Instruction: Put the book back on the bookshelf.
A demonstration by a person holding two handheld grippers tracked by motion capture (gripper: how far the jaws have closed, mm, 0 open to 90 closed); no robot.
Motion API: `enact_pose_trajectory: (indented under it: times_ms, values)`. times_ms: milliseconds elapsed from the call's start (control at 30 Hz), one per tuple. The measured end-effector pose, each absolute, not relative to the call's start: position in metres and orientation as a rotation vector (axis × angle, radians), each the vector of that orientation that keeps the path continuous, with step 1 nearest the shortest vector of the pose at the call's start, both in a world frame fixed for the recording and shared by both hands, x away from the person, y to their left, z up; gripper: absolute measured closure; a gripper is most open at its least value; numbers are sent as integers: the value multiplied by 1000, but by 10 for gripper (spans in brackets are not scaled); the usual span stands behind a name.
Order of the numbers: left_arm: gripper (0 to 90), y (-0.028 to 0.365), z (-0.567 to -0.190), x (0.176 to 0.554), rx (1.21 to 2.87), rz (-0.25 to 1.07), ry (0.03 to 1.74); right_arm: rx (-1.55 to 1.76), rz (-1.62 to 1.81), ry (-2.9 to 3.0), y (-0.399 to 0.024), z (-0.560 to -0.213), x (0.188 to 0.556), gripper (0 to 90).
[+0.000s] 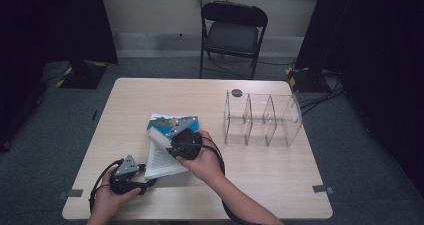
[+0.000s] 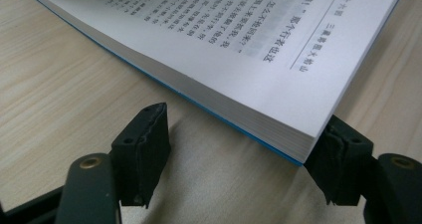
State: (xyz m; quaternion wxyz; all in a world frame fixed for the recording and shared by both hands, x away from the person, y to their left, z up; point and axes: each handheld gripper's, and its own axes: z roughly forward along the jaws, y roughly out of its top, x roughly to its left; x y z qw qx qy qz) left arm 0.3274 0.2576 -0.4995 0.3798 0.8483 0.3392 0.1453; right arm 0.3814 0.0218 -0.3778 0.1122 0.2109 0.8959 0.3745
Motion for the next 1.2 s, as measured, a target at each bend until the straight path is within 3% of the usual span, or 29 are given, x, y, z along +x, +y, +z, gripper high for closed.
enact_pose_trajectory:
  times_ms: [1200]
  values:
    - [346, 248, -501, 328, 2106, 400, 941, 547, 1046, 2678, 23, -402, 370, 734]
